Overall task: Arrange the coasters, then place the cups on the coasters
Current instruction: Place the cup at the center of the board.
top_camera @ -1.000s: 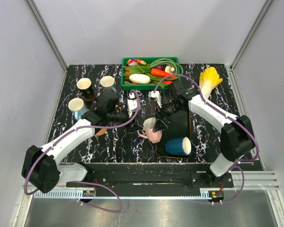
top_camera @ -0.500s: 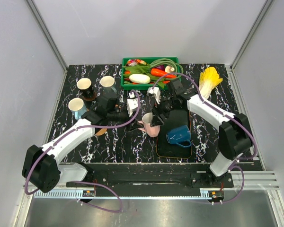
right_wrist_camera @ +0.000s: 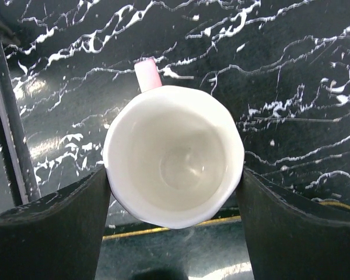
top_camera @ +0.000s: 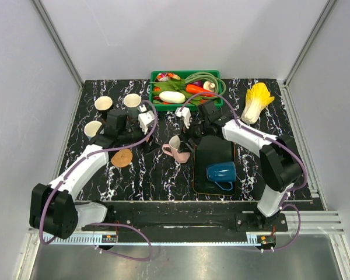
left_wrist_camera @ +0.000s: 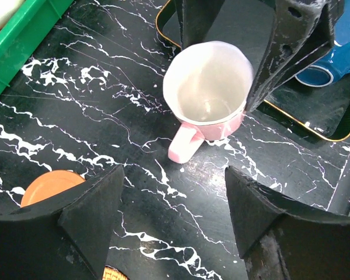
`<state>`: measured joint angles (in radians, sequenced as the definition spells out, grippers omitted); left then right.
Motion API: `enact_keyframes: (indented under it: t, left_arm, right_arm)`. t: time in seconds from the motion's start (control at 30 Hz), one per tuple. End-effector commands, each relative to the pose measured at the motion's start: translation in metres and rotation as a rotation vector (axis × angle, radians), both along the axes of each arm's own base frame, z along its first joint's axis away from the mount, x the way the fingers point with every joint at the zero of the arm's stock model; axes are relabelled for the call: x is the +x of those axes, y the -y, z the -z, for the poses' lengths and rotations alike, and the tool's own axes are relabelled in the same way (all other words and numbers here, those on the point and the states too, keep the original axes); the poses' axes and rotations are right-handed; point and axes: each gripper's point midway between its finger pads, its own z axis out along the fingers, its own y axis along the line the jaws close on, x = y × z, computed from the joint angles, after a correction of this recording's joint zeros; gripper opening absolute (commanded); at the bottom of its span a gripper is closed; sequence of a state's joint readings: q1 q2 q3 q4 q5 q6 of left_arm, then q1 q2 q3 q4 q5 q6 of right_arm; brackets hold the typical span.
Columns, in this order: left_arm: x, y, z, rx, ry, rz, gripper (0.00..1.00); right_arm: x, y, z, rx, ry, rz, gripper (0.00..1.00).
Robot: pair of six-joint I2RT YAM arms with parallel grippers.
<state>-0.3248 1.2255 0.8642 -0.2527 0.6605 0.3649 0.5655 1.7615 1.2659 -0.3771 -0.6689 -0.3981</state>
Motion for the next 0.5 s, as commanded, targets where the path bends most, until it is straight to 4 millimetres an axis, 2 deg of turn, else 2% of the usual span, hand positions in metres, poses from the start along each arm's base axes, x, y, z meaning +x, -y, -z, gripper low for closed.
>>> enact_keyframes:
  t: [0.0,0.17,0.3,0.47]
  left_arm:
    - [-0.004,0.0,-0.016,-0.048,0.05,0.014,0.74]
    - [-0.002,-0.004,-0.014,-0.051,0.043,0.0,0.74]
    - [-0.004,-0.005,-0.01,-0.048,0.033,-0.002,0.75]
    - [-0.004,-0.003,-0.009,-0.051,0.025,0.006,0.75]
  right_arm:
    - [0.02,-0.026,-0.022,0.093,0.159,-0.008,0.0]
    - [0.024,-0.03,-0.011,0.082,0.227,-0.007,0.0]
    - [0.019,-0.023,-0.002,0.055,0.246,-0.016,0.0]
    - [0.015,-0.014,-0.004,0.034,0.268,-0.003,0.0]
